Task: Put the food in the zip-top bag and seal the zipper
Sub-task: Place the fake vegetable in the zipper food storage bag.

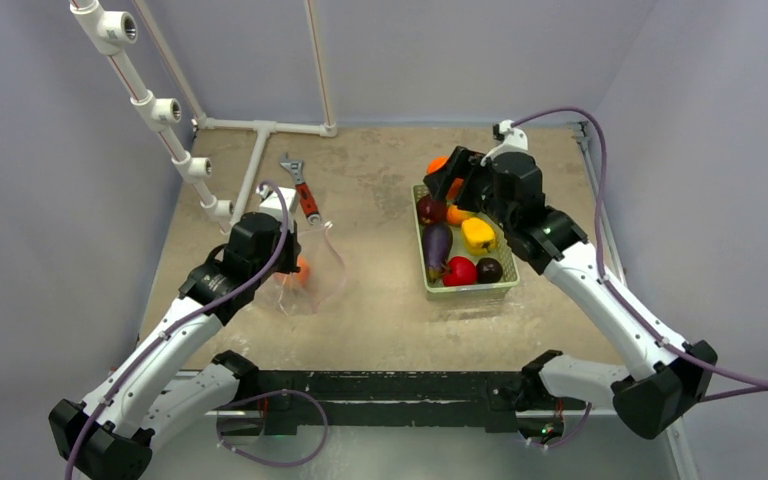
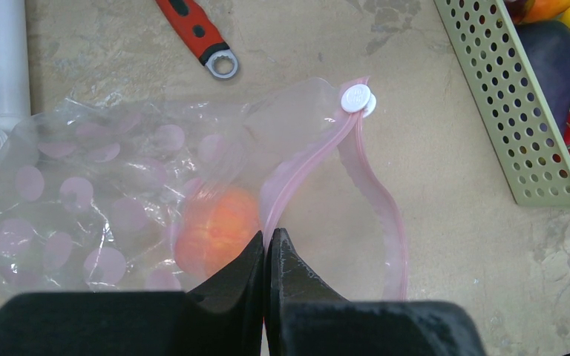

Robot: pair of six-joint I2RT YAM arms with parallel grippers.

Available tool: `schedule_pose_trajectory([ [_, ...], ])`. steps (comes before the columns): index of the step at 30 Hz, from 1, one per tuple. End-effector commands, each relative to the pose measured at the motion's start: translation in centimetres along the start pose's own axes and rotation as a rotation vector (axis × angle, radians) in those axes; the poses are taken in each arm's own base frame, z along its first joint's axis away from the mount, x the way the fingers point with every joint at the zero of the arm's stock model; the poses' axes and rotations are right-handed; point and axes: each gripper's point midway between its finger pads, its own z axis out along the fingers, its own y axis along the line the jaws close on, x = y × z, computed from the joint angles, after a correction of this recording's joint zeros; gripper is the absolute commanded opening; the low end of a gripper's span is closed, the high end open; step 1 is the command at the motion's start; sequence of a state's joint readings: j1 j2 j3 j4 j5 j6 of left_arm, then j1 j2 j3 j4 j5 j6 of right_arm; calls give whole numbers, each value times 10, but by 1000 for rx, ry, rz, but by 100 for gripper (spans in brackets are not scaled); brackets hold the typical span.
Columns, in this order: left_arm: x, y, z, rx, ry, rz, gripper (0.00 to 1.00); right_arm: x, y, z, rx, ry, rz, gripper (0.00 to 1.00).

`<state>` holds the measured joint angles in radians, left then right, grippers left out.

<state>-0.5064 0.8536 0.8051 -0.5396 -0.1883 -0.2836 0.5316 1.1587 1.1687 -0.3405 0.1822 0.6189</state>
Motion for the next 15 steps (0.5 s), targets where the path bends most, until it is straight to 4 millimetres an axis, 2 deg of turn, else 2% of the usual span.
schedule_pose_trajectory([
  [1, -11, -1, 0, 0, -44, 4, 0, 18, 38, 8, -201, 67, -94, 14],
  [5, -12, -1, -2, 0, -51, 1, 0, 37, 68, 3, -302, 105, -120, 15],
  [9, -12, 0, -2, 0, -50, 1, 0, 70, 105, -3, -393, 166, -152, 15],
  [15, -13, -1, -3, 6, -55, -1, 0, 123, 149, -11, -520, 268, -189, 16],
])
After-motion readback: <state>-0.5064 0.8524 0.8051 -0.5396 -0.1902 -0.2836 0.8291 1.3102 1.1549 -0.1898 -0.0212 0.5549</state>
